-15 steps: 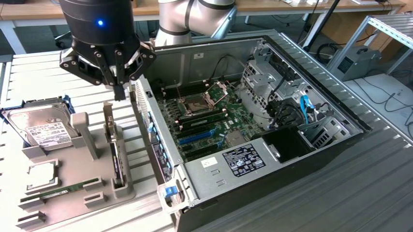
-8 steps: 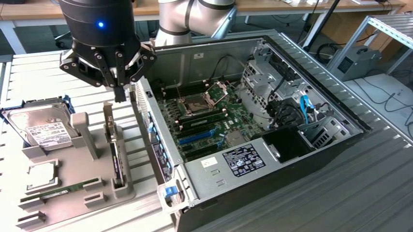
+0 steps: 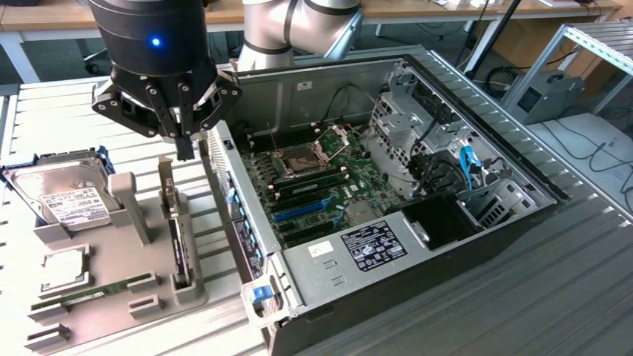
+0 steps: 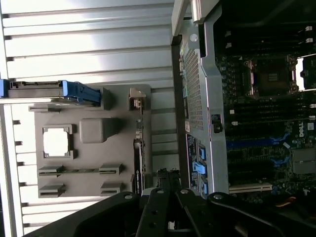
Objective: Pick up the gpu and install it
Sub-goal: 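Reach for the gpu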
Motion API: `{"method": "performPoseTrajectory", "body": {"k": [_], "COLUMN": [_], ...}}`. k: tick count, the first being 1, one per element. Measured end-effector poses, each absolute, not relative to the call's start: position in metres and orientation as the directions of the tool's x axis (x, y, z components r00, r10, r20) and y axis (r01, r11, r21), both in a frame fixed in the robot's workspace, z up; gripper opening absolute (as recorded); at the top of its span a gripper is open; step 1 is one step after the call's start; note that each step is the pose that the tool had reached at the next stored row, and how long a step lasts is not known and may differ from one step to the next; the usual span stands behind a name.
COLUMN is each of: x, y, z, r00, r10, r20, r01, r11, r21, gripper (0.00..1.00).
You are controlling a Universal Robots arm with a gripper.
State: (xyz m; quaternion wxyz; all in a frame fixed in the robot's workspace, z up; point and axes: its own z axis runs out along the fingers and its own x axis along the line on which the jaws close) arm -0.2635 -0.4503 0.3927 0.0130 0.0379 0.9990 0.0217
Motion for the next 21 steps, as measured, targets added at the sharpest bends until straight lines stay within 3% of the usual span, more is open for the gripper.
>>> {"method": "performPoseTrajectory", "body": {"k": [21], "x": [-0.263], "y": [-0.463], "z": [0.392], "r00": [-0.997], "r10": [0.076], "r20": [-0.025], "r01": [0.075], "r11": [0.996], "r21": [0.044], "gripper": [0.11]}}
